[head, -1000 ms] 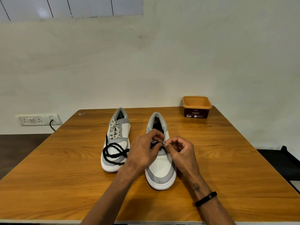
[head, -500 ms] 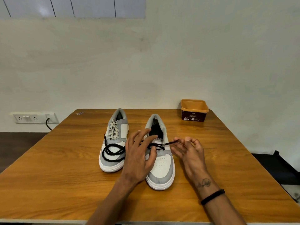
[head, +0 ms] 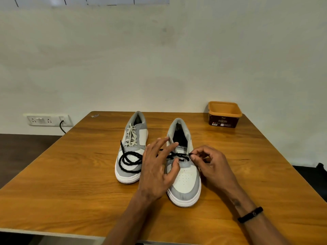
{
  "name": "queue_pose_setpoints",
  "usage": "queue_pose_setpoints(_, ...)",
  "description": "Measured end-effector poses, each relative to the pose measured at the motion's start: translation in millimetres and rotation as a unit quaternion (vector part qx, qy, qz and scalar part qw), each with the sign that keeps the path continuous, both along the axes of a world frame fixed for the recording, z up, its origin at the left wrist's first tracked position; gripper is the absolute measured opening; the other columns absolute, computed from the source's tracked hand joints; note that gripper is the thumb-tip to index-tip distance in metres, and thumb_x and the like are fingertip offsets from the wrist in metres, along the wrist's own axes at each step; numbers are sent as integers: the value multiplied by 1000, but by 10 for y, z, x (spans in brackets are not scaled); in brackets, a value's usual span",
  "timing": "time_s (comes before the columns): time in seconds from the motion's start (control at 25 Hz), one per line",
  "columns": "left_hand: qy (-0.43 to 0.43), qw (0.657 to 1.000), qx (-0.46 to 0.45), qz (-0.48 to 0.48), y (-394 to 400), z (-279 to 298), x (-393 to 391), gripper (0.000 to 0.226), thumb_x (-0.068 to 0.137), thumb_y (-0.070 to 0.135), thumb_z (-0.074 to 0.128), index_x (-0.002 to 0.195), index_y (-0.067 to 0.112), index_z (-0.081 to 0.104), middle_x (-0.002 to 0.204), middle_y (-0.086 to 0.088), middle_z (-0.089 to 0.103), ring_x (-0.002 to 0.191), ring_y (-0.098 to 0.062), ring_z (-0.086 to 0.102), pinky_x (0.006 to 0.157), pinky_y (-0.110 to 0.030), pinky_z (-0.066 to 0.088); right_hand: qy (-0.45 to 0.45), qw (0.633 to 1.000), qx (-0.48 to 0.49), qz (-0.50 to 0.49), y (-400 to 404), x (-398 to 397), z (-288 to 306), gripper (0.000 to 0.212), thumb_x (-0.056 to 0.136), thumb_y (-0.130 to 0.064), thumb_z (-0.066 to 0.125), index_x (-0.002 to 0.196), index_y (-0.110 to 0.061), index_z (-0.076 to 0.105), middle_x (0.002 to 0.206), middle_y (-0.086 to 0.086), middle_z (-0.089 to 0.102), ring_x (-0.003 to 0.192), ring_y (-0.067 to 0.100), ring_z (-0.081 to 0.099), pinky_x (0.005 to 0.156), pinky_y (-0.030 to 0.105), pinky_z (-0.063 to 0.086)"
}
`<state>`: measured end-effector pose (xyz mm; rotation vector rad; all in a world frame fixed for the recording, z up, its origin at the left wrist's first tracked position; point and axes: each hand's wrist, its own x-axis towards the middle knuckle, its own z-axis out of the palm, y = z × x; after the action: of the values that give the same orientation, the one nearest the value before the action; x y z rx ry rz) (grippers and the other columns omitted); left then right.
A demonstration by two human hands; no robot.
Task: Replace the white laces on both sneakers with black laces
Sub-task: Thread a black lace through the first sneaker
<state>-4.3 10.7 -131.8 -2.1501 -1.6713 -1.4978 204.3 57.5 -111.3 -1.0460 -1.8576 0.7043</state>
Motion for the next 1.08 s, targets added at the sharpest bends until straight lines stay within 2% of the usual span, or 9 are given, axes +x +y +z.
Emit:
queue_pose_setpoints(0.2, 28, 999, -20, 31, -9, 7, 5, 45, 94, 44, 60, 139, 39, 62, 162, 8, 38, 159, -14, 19, 129, -58, 10, 39, 999, 18, -23, -42, -42, -33, 5, 104, -26, 63, 105, -27, 68, 102, -13, 70, 100, 8, 68, 82, 28, 58)
queue_pose_setpoints(0.28, 47, 998, -11, 51, -19, 30, 0, 42, 93, 47, 60, 135, 39, 65, 158, 10, 44, 159, -13, 20, 129, -58, 1, 177, 981, -52, -52, 8, -19, -12, 9, 107, -22, 58, 112, -17, 64, 103, -1, 75, 98, 15, 75, 83, 32, 62)
queue_pose_setpoints(0.44, 56, 996, 0, 63, -27, 32, -5, 40, 94, 48, 60, 132, 38, 67, 153, 13, 52, 157, -11, 28, 128, -61, 1, 579, 777, -222, -107, 235, 288, 71, 15, 112, -12, 44, 121, -4, 53, 109, 20, 76, 100, 31, 78, 84, 41, 65)
queue_pose_setpoints(0.56, 54, 996, 2, 69, -32, 13, -5, 41, 94, 48, 60, 133, 38, 67, 151, 13, 55, 154, -9, 33, 129, -60, 0, 734, 602, -296, -110, 368, 557, 64, 22, 112, -15, 40, 121, -4, 56, 90, 10, 75, 72, 13, 76, 65, 29, 63)
queue_pose_setpoints(0.6, 53, 996, 1, 69, -33, 11, 1, 41, 94, 48, 61, 133, 38, 66, 151, 13, 55, 153, -8, 35, 129, -59, -1, 717, 623, -299, -93, 387, 571, 65, 16, 110, -17, 42, 113, -9, 56, 80, 3, 68, 55, 7, 64, 52, 24, 55)
queue_pose_setpoints(0.68, 51, 996, -6, 72, -41, 23, 0, 41, 95, 49, 61, 135, 39, 65, 151, 13, 54, 150, -7, 40, 130, -57, -1, 557, 793, -242, -52, 337, 429, 86, 13, 107, -23, 50, 102, -16, 59, 75, 0, 58, 47, 7, 42, 42, 20, 37)
queue_pose_setpoints(0.8, 35, 997, -22, 66, -60, 26, -4, 42, 96, 50, 60, 137, 40, 62, 151, 15, 53, 145, -3, 44, 130, -53, -1, 117, 993, -8, -8, 150, 103, 59, 8, 102, -23, 67, 108, -18, 70, 99, -10, 68, 79, 3, 62, 61, 17, 52)
queue_pose_setpoints(0.88, 32, 997, -31, 59, -72, 31, -3, 43, 97, 50, 59, 139, 42, 60, 151, 16, 52, 143, -1, 45, 130, -53, 1, -70, 991, 114, 14, 62, -15, -26, 16, 99, -29, 71, 112, -21, 70, 108, -13, 66, 98, 2, 63, 77, 15, 55)
queue_pose_setpoints(1.08, 21, 998, -35, 55, -63, 31, 21, 42, 97, 49, 59, 137, 41, 61, 151, 16, 53, 141, -1, 47, 129, -57, 9, -139, 974, 176, -43, 45, 5, -127, 14, 105, -34, 55, 106, -22, 63, 96, -11, 59, 81, 4, 56, 63, 25, 49)
